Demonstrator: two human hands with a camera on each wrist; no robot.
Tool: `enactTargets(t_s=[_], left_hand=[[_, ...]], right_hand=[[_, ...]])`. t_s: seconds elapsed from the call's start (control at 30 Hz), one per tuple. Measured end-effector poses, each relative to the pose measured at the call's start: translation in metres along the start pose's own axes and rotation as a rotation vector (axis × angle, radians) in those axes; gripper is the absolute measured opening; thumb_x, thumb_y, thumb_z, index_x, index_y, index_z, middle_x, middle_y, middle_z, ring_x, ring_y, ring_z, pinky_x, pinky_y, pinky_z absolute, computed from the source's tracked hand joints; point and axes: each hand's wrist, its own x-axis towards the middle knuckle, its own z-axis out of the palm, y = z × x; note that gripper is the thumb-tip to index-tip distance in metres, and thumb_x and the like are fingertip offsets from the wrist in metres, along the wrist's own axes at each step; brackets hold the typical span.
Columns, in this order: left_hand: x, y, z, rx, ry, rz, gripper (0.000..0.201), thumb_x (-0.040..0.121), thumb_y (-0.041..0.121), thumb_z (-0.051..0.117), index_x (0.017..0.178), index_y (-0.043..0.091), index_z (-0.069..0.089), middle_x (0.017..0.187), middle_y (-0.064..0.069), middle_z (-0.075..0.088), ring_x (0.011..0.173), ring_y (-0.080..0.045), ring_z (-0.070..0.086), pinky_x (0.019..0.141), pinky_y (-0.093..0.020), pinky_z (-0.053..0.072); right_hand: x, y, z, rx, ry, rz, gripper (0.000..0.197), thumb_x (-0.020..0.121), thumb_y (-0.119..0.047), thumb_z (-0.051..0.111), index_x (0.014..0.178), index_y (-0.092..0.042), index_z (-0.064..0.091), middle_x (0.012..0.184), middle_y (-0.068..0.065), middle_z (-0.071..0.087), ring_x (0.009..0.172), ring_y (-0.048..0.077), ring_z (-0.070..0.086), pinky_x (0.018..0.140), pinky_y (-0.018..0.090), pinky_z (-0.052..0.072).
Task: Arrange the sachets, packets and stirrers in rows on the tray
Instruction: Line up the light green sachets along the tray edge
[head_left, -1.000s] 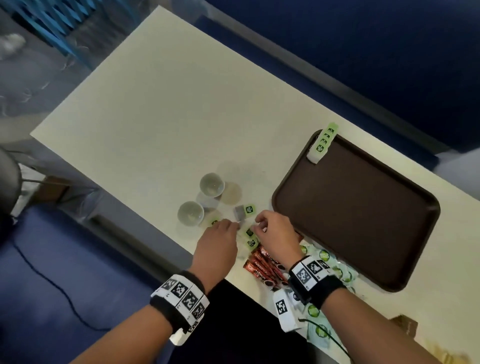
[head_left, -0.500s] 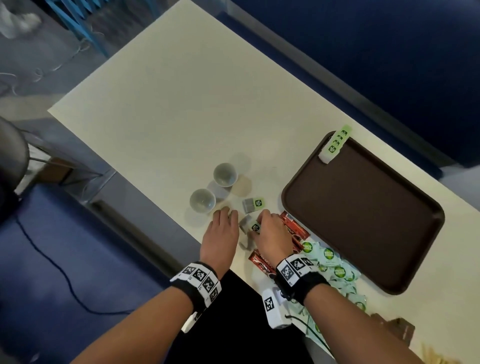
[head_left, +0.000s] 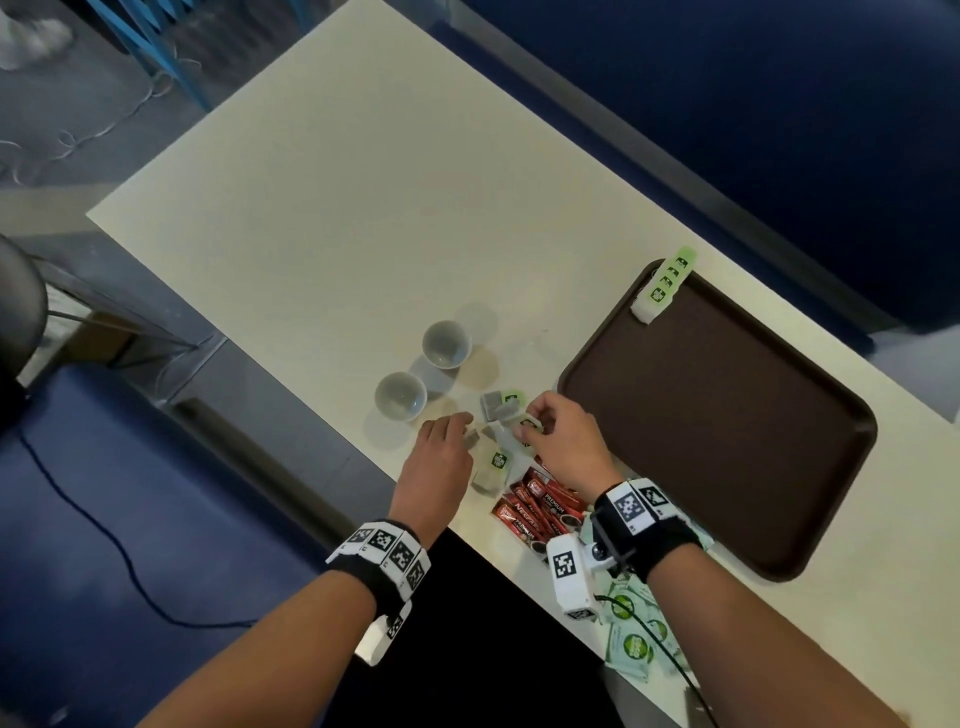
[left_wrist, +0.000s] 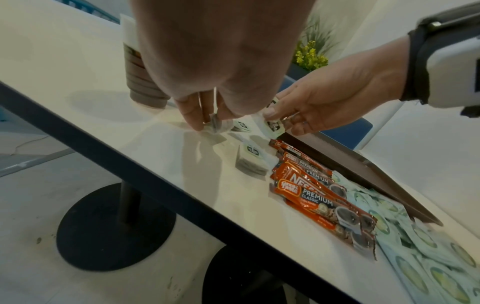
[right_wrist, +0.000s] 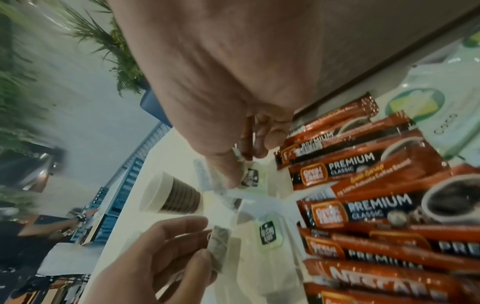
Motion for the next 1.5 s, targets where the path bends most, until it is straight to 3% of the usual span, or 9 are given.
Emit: enactTargets(t_s=[0.13, 0.23, 0.37, 0.5, 0.77, 0.93, 1.1, 1.23, 1.5], left_hand=[[0.001, 0.003, 0.003, -0.073, 0.036, -0.039, 0.036, 0.098, -0.005, 0.059, 0.134, -0.001, 0.062, 0.132, -0.018, 0.066, 0.123, -0.037, 0.059, 0.106, -0.044, 0.049], [0.001, 0.003, 0.005, -0.097, 0.052, -0.05, 0.032, 0.101, 0.008, 0.054, 0.129, -0.003, 0.065, 0.137, -0.019, 0.063, 0.126, -0.037, 0.056, 0.109, -0.045, 0.047], [0.002, -0.004, 0.013, -0.012, 0.043, -0.027, 0.054, 0.088, -0.017, 0.065, 0.139, -0.001, 0.059, 0.145, -0.022, 0.056, 0.126, -0.041, 0.054, 0.104, -0.049, 0.054], [0.006, -0.004, 0.016, 0.038, 0.04, -0.044, 0.061, 0.083, -0.014, 0.075, 0.14, 0.004, 0.058, 0.131, -0.02, 0.057, 0.116, -0.039, 0.055, 0.092, -0.046, 0.056], [0.016, 0.001, 0.014, 0.048, -0.017, -0.139, 0.035, 0.096, 0.003, 0.07, 0.131, 0.007, 0.062, 0.13, -0.017, 0.055, 0.122, -0.036, 0.051, 0.098, -0.044, 0.05], [0.011, 0.007, 0.01, 0.083, 0.003, -0.137, 0.032, 0.099, 0.005, 0.065, 0.131, 0.006, 0.063, 0.134, -0.017, 0.053, 0.122, -0.037, 0.052, 0.087, -0.045, 0.056], [0.011, 0.0, 0.016, 0.064, 0.031, -0.146, 0.042, 0.091, 0.002, 0.08, 0.127, 0.014, 0.062, 0.132, -0.012, 0.053, 0.123, -0.034, 0.052, 0.087, -0.045, 0.06], [0.014, 0.002, 0.016, 0.046, 0.046, -0.141, 0.042, 0.094, 0.016, 0.081, 0.131, 0.005, 0.063, 0.123, -0.02, 0.06, 0.118, -0.04, 0.054, 0.096, -0.047, 0.053], [0.011, 0.009, 0.01, 0.045, 0.034, -0.132, 0.024, 0.096, 0.009, 0.074, 0.117, 0.003, 0.064, 0.116, -0.019, 0.058, 0.107, -0.038, 0.054, 0.087, -0.046, 0.052]], right_hand=[[-0.001, 0.003, -0.005, -0.046, -0.12, -0.024, 0.023, 0.091, -0.036, 0.079, 0.103, -0.035, 0.059, 0.102, -0.013, 0.069, 0.101, 0.015, 0.061, 0.088, 0.036, 0.051], [-0.01, 0.0, -0.004, -0.084, -0.204, -0.039, 0.038, 0.093, -0.03, 0.079, 0.125, -0.032, 0.06, 0.104, -0.014, 0.063, 0.1, 0.012, 0.062, 0.089, 0.03, 0.048], [-0.017, -0.004, 0.006, -0.159, -0.248, -0.033, 0.049, 0.095, -0.024, 0.078, 0.14, -0.023, 0.059, 0.112, -0.008, 0.061, 0.105, 0.013, 0.06, 0.09, 0.026, 0.045], [-0.018, -0.009, 0.011, -0.176, -0.223, -0.024, 0.048, 0.097, -0.023, 0.075, 0.142, -0.023, 0.06, 0.131, 0.006, 0.066, 0.123, 0.023, 0.06, 0.103, 0.035, 0.048], [-0.002, -0.003, -0.014, -0.064, -0.063, -0.077, 0.033, 0.101, -0.014, 0.068, 0.132, -0.026, 0.066, 0.128, -0.001, 0.062, 0.097, 0.004, 0.06, 0.088, 0.023, 0.051], [0.009, -0.004, -0.024, -0.094, -0.122, -0.138, 0.034, 0.103, -0.007, 0.061, 0.119, -0.035, 0.071, 0.112, -0.005, 0.055, 0.101, 0.015, 0.062, 0.087, 0.031, 0.057], [0.022, -0.021, -0.024, -0.208, -0.257, -0.125, 0.047, 0.103, -0.005, 0.062, 0.145, -0.024, 0.057, 0.131, 0.0, 0.059, 0.113, 0.014, 0.056, 0.095, 0.025, 0.045], [0.031, -0.025, -0.009, -0.36, -0.254, -0.109, 0.059, 0.101, -0.002, 0.061, 0.156, -0.013, 0.043, 0.144, 0.014, 0.057, 0.13, 0.031, 0.057, 0.107, 0.039, 0.049], [0.027, -0.017, 0.009, -0.467, -0.089, -0.142, 0.038, 0.096, 0.003, 0.064, 0.128, -0.013, 0.053, 0.134, 0.009, 0.046, 0.1, 0.031, 0.065, 0.08, 0.034, 0.05]])
